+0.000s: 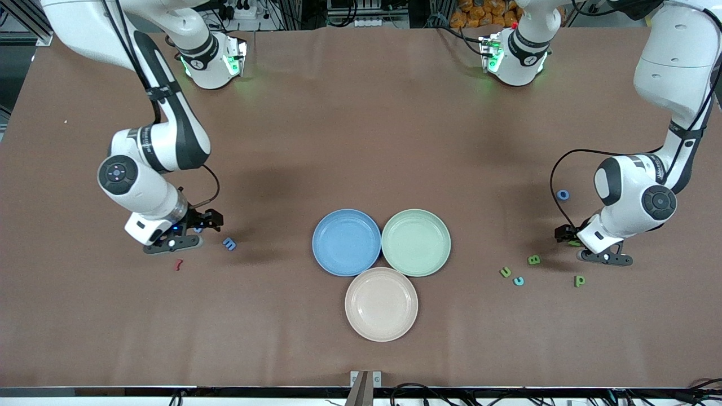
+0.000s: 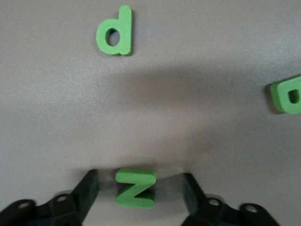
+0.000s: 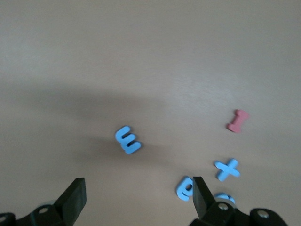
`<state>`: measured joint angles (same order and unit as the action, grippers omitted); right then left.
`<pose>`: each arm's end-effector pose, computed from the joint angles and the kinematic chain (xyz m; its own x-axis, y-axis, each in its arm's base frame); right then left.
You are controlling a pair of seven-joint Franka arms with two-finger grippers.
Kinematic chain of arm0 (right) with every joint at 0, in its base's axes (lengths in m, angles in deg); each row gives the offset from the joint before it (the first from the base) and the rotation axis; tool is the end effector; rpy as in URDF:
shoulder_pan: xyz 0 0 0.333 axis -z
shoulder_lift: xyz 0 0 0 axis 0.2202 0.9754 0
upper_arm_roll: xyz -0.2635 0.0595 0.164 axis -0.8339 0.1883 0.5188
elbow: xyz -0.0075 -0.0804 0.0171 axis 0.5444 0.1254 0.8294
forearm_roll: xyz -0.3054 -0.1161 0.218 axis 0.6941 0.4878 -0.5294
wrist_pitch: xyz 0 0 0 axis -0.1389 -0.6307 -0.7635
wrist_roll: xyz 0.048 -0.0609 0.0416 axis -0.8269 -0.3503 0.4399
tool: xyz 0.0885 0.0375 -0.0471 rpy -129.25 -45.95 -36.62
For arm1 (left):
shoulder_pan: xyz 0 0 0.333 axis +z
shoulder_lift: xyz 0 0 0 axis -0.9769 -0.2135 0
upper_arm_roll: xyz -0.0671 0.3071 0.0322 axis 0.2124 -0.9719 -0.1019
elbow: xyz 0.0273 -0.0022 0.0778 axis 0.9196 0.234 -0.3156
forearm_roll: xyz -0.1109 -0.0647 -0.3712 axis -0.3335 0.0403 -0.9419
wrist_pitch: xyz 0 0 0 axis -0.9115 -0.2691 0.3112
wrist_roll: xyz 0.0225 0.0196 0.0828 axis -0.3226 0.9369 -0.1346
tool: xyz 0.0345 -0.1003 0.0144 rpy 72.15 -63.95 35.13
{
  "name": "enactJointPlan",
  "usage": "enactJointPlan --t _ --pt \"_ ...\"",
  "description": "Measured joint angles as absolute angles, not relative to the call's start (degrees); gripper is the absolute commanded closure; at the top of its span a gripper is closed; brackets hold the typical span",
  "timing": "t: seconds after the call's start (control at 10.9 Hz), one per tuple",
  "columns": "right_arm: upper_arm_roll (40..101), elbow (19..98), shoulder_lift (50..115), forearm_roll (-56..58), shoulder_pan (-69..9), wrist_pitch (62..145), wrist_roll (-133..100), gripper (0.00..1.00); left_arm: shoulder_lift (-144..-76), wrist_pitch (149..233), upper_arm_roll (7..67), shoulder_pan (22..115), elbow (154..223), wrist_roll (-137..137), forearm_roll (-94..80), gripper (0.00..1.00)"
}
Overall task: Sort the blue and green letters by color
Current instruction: 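Lower the left gripper onto the green N while the right gripper approaches blue E, then carry the green N into the green plate while the right gripper grasps E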
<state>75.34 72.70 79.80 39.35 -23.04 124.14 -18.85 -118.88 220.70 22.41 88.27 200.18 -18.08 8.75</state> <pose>0.6067 0.1035 0.2862 0.9728 0.2288 0.0357 0.2281 -0.9734 0.0227 0.6177 0.0720 0.1699 0.9860 -0.1663 0.0096 -0.1660 -0.9857 -0.0293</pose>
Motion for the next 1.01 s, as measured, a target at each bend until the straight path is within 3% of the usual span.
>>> enactJointPlan --t 0.28,0.46,0.55,1.01 --pt "76.9 76.2 81.0 39.4 -23.1 130.9 -11.4 0.00 -118.1 220.7 22.4 88.2 200.4 -18.1 8.8 0.65" --pt "77.5 79.3 82.4 39.4 -23.1 135.9 -8.2 0.00 -117.8 220.7 22.5 88.2 200.5 -18.1 8.8 0.83" --pt "77.5 79.8 83.5 39.4 -23.1 137.5 -7.1 0.00 -117.8 220.7 22.4 88.3 200.6 -18.1 8.8 0.87" --pt "77.7 79.0 87.1 39.4 -23.1 141.1 -5.8 0.00 -115.6 218.7 21.8 86.9 199.6 -18.1 8.8 0.91"
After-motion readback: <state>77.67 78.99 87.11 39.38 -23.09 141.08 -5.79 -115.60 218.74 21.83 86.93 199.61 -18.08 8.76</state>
